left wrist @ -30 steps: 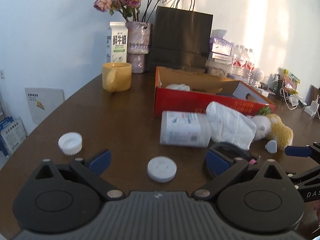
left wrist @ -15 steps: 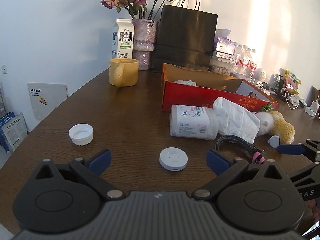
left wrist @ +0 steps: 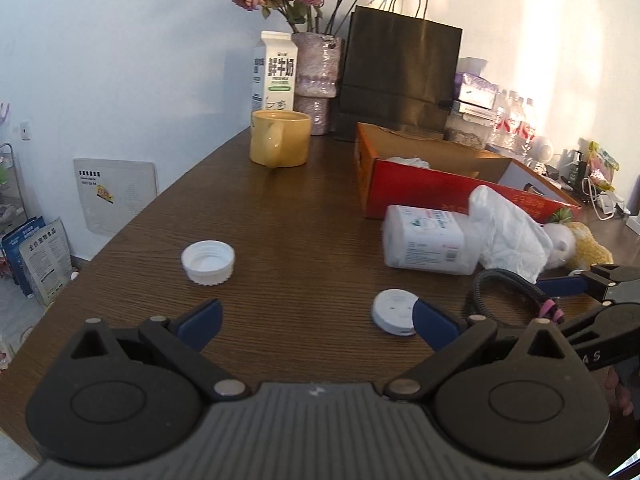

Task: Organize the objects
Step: 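Grasp a white bottle cap with the left tool while the right tool grasps the black braided cable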

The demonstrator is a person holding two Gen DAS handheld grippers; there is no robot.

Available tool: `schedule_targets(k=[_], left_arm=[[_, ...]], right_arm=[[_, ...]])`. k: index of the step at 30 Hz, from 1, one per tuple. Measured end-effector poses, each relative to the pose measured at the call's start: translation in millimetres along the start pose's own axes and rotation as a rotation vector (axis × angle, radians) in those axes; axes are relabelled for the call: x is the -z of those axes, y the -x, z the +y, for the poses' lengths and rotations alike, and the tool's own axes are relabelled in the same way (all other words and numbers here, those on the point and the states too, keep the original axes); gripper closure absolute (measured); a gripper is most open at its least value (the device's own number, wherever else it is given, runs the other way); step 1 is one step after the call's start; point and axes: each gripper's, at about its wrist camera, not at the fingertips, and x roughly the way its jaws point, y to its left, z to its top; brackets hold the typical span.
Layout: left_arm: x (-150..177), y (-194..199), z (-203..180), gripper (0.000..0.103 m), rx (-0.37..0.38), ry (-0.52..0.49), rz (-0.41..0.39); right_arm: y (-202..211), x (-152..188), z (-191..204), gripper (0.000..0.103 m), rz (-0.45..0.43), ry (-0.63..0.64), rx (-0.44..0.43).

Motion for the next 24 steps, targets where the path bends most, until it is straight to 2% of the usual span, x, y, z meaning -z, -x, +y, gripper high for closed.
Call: schedule_targets(k=[11,20,22,24], left_arm=[[-7,-14,41,0.000,-0.068,-0.018,0.028],[-26,-49,67,0.001,-0.071,-0.036,0.072],[-30,-58,70,0.014,-0.074,-0.039,0.084],[-32,-66,72,0.035,-0.060,-0.039,0.098]], right_arm=[[-4,1,-2,0.000,-0.012,-0.023,-0.011],[-4,1,-1,0.000,-0.013,-0.024,-0.011],[-4,1,-1,0.000,-0.012,-0.024,-0.011],[-4,1,-1,0.000,-0.012,-0.024,-0.011]])
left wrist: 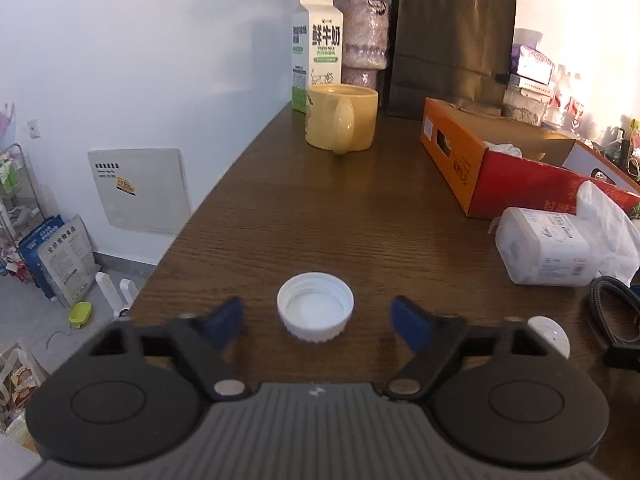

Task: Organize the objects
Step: 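Grasp a white bottle cap with the left tool while the right tool grasps the black braided cable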

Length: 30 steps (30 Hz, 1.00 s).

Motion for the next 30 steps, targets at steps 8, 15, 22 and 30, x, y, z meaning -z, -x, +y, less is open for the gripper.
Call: schedule_targets(k=[8,15,22,30], left_arm=[[0,0,-2,0.062,0.013,0.018,-0.030],[8,14,-7,0.062,0.016,0.037,-0.061],[19,35,-19,0.062,0.051,0.052,-0.082],[23,53,-51,0.062,0.122,0.018,-0.101]], right_arm=[[0,0,0,0.000,0.000,-0.001,0.000],[1,0,1,0.007,-0.010,-0.001,-0.004],[7,1,4,0.011,-0.037,0.022,-0.014],[22,8,1,0.012,-0.071,0.009,-0.020]])
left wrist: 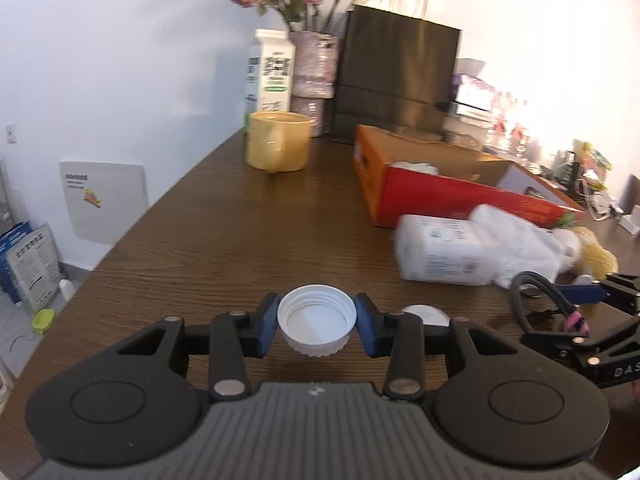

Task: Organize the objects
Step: 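Grasp a white bottle cap with the left tool while the right tool grasps the black braided cable, then carry the cap and cable into the box and open both tools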

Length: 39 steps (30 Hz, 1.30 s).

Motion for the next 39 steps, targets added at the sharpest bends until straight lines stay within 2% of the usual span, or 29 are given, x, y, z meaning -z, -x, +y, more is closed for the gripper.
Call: schedule_targets(k=[13,23,39], left_arm=[[-10,-8,-58,0.062,0.097,-0.032,-0.014],[-35,-11,-108,0.062,0.166,-0.056,-0.086],[-90,-39,-150,0.062,0.170,-0.051,-0.204]], right_arm=[[33,1,-17,0.012,-0.069,-0.025,0.008],[53,-11,-40,0.012,-0.142,-0.039,0.036],[48,-55,-81,0.012,-0.226,-0.037,0.114]])
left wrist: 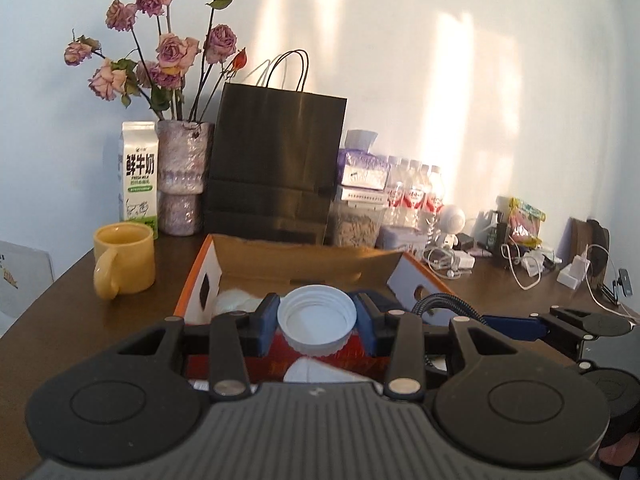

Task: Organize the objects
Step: 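Carry the cap and cable into the box and open both tools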

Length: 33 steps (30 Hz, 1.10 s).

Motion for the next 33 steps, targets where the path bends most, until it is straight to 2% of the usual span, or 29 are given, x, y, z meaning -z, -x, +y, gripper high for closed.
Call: schedule_targets(k=[8,16,24,33], left_arm=[[-19,-39,-3,0.062,-0.010,0.025,-0.032],[-41,-83,7,0.062,-0.045,0.069,-0.055],[-43,-126,18,0.062,-0.068,0.088,-0.009],[-31,-155,27,0.062,-0.092,0.084,0.075]], right_arm=[[-32,-26,-20,0.012,-0.025,-0.005,0.050],[-82,-54,-41,0.012,-0.016,-0.022,0.107],[-131,-60,-58,0.012,0.035,-0.060,0.141],[-155,-51,-65,0.012,0.089,-0.080,0.147]])
